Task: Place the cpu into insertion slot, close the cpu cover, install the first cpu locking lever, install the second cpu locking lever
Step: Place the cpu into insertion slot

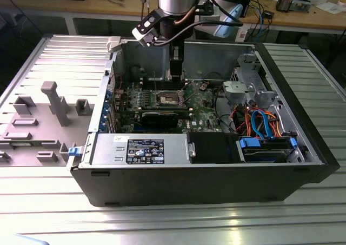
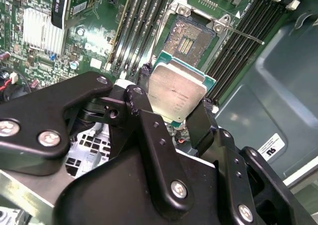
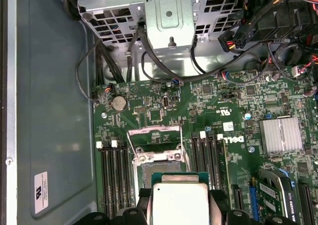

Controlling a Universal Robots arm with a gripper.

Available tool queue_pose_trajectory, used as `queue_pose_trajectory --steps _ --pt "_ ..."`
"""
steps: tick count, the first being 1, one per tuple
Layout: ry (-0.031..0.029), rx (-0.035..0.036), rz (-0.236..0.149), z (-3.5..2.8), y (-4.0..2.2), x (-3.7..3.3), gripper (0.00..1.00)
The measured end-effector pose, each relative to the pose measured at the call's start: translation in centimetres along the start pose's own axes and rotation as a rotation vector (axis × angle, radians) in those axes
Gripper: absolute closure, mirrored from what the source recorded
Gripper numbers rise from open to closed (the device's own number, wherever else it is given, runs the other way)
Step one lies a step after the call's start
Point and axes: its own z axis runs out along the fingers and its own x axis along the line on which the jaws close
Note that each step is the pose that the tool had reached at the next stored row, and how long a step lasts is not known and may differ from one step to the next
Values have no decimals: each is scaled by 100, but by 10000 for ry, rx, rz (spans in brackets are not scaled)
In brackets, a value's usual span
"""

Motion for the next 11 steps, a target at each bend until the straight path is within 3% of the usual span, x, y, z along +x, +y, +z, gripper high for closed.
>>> queue_pose_trajectory --steps 3,11 --pt "4 -2 13 56 -21 1 45" --pt "78 15 -947 152 -35 5 45"
